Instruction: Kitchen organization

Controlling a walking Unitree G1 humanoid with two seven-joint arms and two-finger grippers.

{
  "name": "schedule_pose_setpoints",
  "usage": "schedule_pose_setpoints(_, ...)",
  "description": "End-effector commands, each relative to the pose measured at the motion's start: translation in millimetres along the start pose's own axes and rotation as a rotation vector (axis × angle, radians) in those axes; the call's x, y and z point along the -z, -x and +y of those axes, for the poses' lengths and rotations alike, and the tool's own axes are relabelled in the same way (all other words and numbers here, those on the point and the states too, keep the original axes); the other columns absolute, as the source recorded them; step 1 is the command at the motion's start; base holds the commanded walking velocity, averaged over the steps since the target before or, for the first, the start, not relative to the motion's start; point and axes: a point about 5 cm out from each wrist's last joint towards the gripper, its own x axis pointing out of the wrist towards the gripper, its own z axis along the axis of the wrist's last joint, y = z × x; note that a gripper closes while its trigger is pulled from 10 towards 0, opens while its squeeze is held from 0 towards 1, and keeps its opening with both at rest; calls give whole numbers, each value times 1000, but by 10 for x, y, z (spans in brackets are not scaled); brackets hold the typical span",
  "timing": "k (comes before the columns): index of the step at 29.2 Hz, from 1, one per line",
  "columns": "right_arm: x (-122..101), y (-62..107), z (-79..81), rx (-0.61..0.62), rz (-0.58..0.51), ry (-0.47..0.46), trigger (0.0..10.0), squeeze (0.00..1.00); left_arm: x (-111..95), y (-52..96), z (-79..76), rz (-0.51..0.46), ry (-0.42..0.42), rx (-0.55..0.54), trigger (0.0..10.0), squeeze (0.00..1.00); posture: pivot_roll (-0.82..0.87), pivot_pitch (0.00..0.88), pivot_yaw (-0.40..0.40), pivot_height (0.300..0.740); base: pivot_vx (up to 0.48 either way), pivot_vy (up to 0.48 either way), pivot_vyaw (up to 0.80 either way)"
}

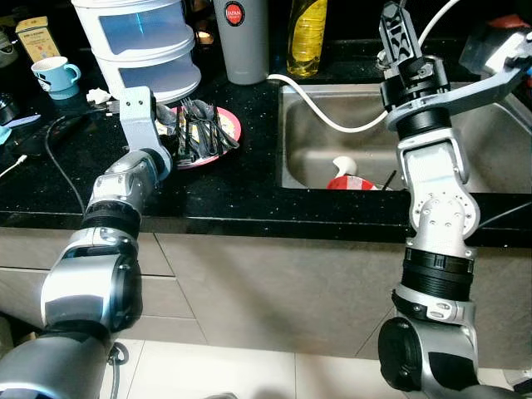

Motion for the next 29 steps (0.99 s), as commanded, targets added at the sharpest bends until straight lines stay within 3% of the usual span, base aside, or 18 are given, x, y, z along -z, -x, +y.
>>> schedule_pose_setpoints(1,30,-26,37,-12,10,-14,10000,0,-196,24,15,-122,-45,-15,0,0,63,0,81,740,0,0,0)
schedule_pose_setpoints(4,37,-25,42,-15,14,-14,10000,0,-260,31,0,-156,-54,-10,0,0,63,0,81,740,0,0,0)
schedule_pose_setpoints(5,42,-24,47,-19,17,-12,10000,0,-345,41,-43,-195,-75,4,4157,0,61,0,85,740,0,0,0)
schedule_pose_setpoints(6,21,-22,41,-18,10,-10,10000,0,-428,47,-138,-215,-103,26,10000,0,62,0,87,740,0,0,0)
schedule_pose_setpoints(9,13,-21,33,-12,4,-13,10000,0,-424,39,-179,-202,-116,34,10000,0,64,0,84,740,0,0,0)
schedule_pose_setpoints(10,26,-20,39,-16,11,-14,10000,0,-381,22,-182,-170,-106,20,10000,1000,64,0,81,740,0,0,0)
schedule_pose_setpoints(19,62,-28,51,-22,25,-21,10000,0,-122,-50,-243,-28,-62,-21,10000,1000,66,0,81,740,0,0,0)
schedule_pose_setpoints(26,55,-15,50,-14,19,-21,10000,0,-123,-76,-306,6,-54,-29,10000,1000,62,0,86,740,0,0,0)
schedule_pose_setpoints(27,55,-11,49,-16,21,-19,10000,0,-100,-84,-328,24,-41,-18,10000,478,58,0,89,740,0,0,0)
schedule_pose_setpoints(28,55,-8,48,-18,23,-17,10000,0,-82,-91,-343,38,-31,-11,10000,478,58,0,89,740,0,0,0)
schedule_pose_setpoints(29,50,-6,44,-18,23,-16,10000,0,-64,-99,-366,54,-9,3,10000,0,56,0,89,740,0,0,0)
